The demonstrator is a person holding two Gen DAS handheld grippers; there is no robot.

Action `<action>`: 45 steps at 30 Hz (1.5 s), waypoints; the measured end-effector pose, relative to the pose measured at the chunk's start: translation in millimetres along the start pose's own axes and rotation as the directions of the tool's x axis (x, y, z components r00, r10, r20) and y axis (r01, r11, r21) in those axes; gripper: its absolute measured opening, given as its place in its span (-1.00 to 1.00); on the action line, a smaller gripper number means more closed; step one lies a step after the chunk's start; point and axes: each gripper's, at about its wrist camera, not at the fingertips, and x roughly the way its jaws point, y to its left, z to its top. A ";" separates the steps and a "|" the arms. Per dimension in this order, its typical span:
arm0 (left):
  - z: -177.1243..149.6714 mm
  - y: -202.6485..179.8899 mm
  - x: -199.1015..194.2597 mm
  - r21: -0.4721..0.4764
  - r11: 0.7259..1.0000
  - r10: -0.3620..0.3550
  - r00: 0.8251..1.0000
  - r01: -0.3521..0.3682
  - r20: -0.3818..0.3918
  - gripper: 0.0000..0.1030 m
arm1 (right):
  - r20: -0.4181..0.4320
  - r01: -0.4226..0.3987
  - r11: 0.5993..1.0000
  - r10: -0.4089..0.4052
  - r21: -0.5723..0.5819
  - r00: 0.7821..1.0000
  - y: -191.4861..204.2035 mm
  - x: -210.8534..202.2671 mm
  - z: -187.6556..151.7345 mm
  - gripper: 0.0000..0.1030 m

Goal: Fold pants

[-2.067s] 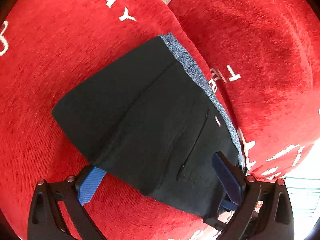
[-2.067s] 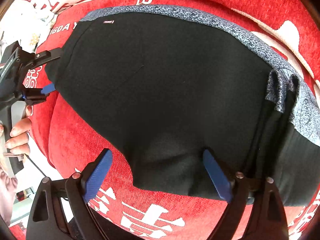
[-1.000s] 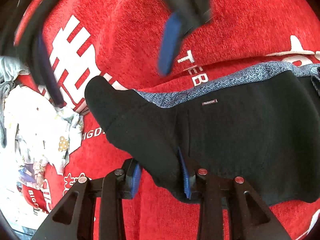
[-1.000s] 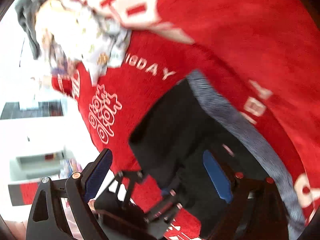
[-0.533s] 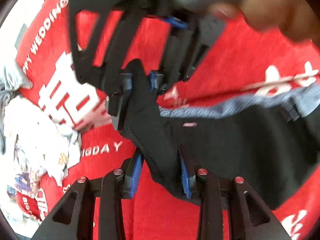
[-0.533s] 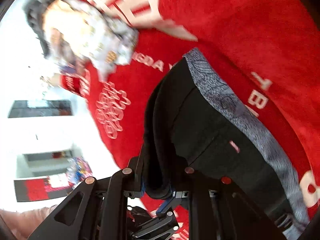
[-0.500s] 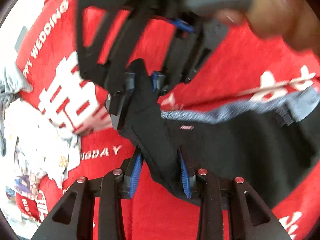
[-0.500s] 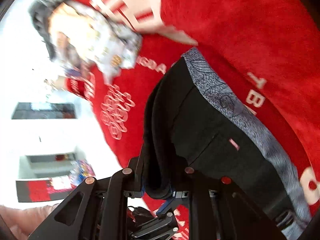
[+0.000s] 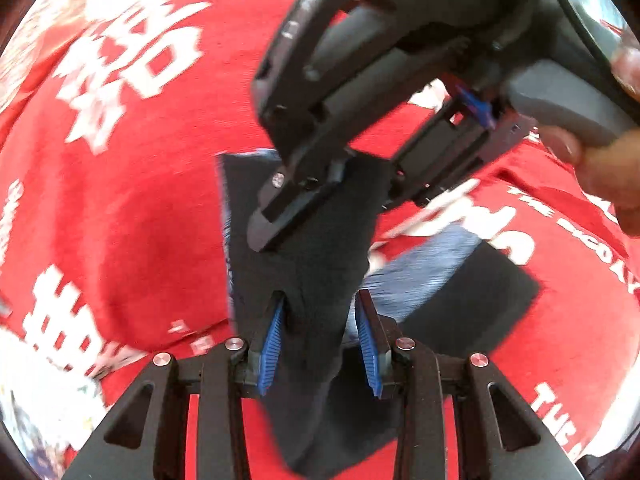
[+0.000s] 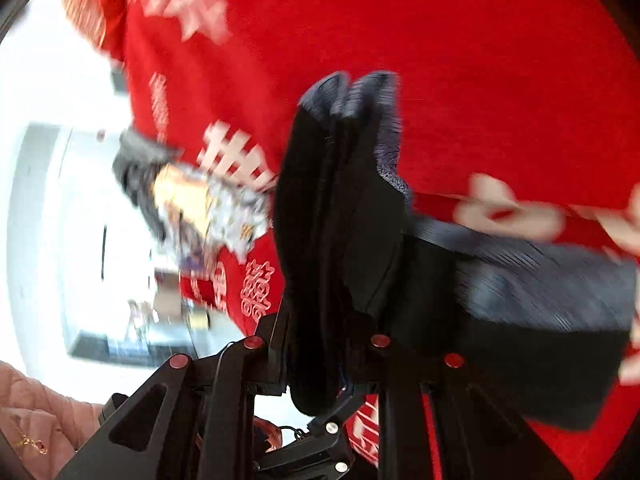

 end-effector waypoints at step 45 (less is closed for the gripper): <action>-47.8 117.4 117.7 -0.580 0.805 -0.194 0.869 -0.124 -0.456 0.62 | 0.041 0.539 0.826 -0.552 0.166 0.833 -132.2 -59.7 -42.6 -0.16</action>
